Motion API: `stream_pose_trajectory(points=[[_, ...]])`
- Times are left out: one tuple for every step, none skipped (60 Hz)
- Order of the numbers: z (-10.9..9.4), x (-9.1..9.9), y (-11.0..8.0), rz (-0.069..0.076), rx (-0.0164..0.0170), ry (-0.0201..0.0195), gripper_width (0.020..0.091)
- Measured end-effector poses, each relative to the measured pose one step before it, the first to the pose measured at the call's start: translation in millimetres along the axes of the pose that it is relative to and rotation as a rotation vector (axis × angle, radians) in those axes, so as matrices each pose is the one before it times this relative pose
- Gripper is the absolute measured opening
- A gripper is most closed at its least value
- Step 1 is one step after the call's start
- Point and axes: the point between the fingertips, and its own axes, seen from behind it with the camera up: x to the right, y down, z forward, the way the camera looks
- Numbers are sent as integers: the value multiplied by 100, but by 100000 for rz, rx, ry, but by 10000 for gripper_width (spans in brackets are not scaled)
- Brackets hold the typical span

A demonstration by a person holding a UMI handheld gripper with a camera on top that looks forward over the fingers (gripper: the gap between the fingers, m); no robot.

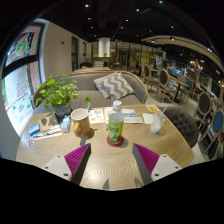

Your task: Pour water

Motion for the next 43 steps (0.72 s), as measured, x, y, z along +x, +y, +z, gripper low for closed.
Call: stream_pose_trajectory(points=[[-908, -198, 166, 107, -213, -99, 851], [-870, -145, 180, 171, -313, 51, 851], [-861, -155, 199, 112, -368, 47, 852], [-827, -144, 182, 31, -340, -5, 850], [-762, -150, 174, 54, -287, -23, 849], [-679, -105, 107, 84, -349, -12, 849], [-672, -177, 138, 98, -166, -60, 850], [-650, -169, 102, -8, -37, -242, 850], [-618, -177, 117, -4, -16, -247, 849], [-583, -178, 119, -22, -35, -223, 848], [-549, -131, 127, -79, -92, -130, 848], [-527, -143, 144, -229, -110, -63, 849], [-340, -126, 145, -353, -74, -110, 850], [-475, -114, 104, -327, 13, -103, 849], [-411, -105, 84, -280, 54, -71, 849], [-415, -66, 92, -336, 0, -5, 850], [-406, -76, 82, -421, 49, 10, 852], [-331, -47, 66, -486, 146, 2, 850], [-320, -50, 49, -466, 124, 14, 850], [-294, -35, 45, -380, 29, 35, 851], [-279, -28, 57, -411, -6, 5, 851], [-240, -38, 43, -480, 45, -23, 852], [-221, 6, 23, -558, 129, -8, 854], [-190, 19, 19, -554, 123, 82, 853], [-198, 37, 15, -440, 68, 176, 854], [-123, 75, 38, -191, -27, 158, 852], [-147, 64, 67, 173, -143, -18, 851], [-89, 45, 90, 437, -146, -186, 852], [-114, 49, 66, 536, 46, -214, 853], [-104, 54, 13, 450, 262, -168, 852], [-120, 76, -16, 91, 508, 47, 853], [-91, 113, -35, -417, 578, 363, 852], [-66, 132, -38, -822, 537, 517, 853], [-31, 126, 5, -1053, 273, 469, 851], [9, 84, 57, -872, -117, 188, 849], [36, 61, 159, -605, -508, -81, 849], [-5, -39, 193, -297, -577, -402, 848], [-2, -79, 132, -218, -333, -432, 851], [-24, -100, 74, -271, -157, -411, 850], [-27, -78, 28, -346, 4, -402, 850], [-58, -73, -8, -368, 154, -370, 852], [-14, -69, -33, -348, 178, -314, 851], [-47, -35, -23, -172, 114, -372, 850]])
